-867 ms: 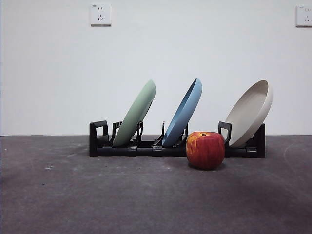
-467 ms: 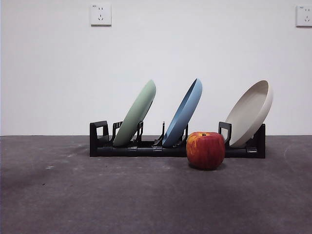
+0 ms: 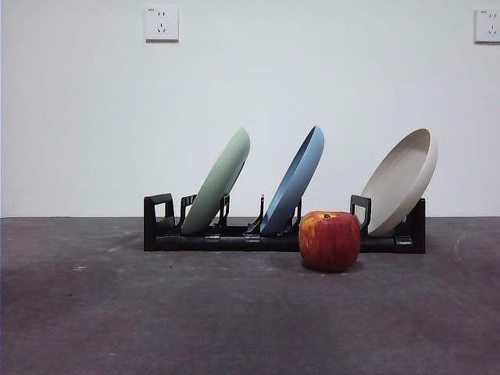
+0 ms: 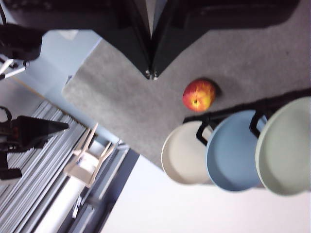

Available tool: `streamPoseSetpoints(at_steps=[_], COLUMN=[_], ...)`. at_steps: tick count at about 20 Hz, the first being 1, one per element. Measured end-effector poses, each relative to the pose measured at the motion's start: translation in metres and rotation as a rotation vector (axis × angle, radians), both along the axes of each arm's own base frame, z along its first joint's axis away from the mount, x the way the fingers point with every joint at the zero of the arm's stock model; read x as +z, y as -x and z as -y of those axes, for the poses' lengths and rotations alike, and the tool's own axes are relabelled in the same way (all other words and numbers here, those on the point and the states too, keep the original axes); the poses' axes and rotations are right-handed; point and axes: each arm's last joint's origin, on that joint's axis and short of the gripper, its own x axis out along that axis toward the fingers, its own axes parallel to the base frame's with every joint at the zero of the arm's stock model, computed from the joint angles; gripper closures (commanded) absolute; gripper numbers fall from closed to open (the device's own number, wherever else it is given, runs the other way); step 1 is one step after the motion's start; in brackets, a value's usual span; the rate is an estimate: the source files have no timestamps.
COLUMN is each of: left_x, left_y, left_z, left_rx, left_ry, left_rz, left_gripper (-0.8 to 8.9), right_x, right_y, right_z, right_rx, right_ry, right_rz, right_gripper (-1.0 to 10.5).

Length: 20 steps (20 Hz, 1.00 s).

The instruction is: Take the green plate from the plate rack,put the plate on the table,take the apple from the table,put the apple in the plate

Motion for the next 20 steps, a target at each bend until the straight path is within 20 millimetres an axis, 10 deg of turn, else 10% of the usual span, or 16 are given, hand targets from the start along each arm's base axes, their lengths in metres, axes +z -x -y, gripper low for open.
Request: streamPoseSetpoints(at_steps=[3, 6, 20], left_x=[-0.001, -0.001, 0.004], left_y=[0.006, 0.006, -0.011], left_z=[0.0, 0.0, 0.003], left_rx=[-0.014, -0.01, -0.003], left_ry=[-0.045, -0.059, -0.081], left_rz=[-0.034, -0.023, -0.002], left_gripper=[7.84, 2.0, 1.76], right_x=[-0.001, -0.001, -0.003], right_y=[0.001, 0.001, -0.002], right_z=[0.0, 0.0, -0.001], right_rx=[0.015, 0.02, 0.024], right_ry=[0.014, 0.019, 0.021], right_rz=[-0.008, -0.003, -0.017], right_gripper=[8.7, 2.8, 2.5])
